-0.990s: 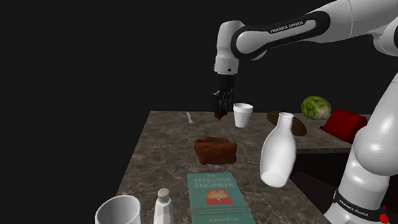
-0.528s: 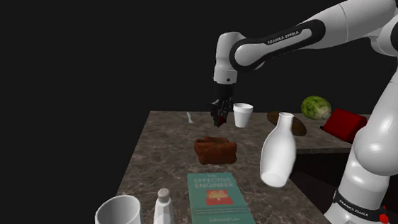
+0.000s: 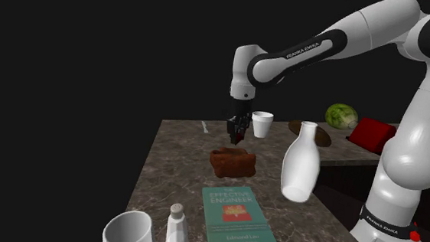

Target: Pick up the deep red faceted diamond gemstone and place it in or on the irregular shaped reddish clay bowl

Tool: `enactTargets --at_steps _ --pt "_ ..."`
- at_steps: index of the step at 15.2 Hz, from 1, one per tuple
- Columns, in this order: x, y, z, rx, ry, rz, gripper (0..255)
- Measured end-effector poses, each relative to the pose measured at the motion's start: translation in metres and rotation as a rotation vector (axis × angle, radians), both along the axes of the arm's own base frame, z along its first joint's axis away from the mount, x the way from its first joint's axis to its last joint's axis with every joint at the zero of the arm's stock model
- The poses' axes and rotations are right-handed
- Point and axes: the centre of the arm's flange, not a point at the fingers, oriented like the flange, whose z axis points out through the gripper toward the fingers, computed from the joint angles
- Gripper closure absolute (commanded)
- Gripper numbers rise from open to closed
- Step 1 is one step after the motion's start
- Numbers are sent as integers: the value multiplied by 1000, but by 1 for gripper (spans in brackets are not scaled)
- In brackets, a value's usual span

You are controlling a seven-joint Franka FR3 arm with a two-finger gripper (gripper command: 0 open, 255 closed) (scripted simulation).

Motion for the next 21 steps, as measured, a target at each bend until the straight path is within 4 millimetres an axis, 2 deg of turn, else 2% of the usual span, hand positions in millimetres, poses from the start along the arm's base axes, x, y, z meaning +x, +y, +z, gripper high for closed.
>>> enactTargets --at_steps 3,4,10,15,21 --pt "0 0 -1 0 0 0 255" --pt "0 0 -1 0 0 0 0" --pt "0 0 -1 0 0 0 0" --pt "-1 0 44 0 -2 0 0" --pt "-1 -1 49 0 0 0 0"
